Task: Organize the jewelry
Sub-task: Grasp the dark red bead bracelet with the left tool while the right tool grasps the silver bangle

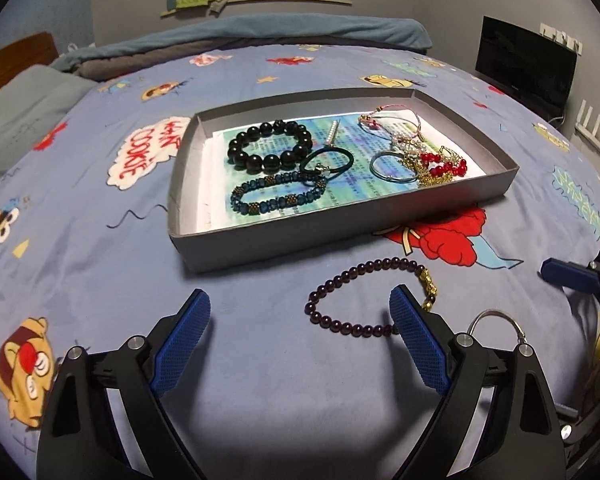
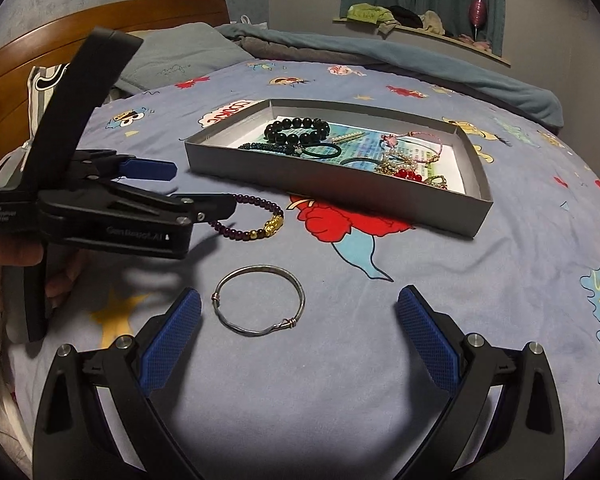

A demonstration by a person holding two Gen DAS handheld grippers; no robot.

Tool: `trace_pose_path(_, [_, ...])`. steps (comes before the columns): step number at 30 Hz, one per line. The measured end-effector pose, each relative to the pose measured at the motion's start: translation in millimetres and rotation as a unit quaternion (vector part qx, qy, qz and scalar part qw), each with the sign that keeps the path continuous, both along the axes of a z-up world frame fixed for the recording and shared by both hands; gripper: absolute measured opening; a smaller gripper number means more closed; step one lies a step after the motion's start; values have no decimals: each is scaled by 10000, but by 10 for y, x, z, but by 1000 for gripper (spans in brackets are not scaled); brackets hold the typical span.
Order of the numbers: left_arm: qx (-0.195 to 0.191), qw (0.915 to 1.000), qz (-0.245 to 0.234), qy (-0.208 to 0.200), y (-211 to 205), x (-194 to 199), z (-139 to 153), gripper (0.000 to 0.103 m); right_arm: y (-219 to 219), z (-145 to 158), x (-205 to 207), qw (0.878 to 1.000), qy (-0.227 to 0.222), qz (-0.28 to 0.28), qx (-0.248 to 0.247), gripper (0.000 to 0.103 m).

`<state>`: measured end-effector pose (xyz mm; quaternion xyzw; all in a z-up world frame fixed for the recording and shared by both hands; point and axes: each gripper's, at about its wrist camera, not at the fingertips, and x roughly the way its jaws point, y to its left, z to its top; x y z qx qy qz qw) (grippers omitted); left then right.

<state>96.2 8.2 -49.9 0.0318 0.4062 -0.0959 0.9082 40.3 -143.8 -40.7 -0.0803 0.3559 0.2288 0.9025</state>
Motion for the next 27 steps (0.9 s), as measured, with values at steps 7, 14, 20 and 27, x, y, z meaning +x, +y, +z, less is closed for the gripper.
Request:
trace_pose_path(7, [-41,9995,-216,212,-72,81,-81,63,45,-55,7,9999,47,21,-112,97])
trace_pose_path(14, [-86,9991,-345,236,-89,92,-115,48,102,-42,-15,9997,-88,87,-187,97])
trace_pose_path(20, [-32,9986,-474,211,-124,62,-134,28,181,-66,-42,9989,-201,161,-390,87])
trace_pose_path(27, [-98,9983,-514,266,-105,36,-145,23,236,-104,-47,9982,-230,272,-491,75])
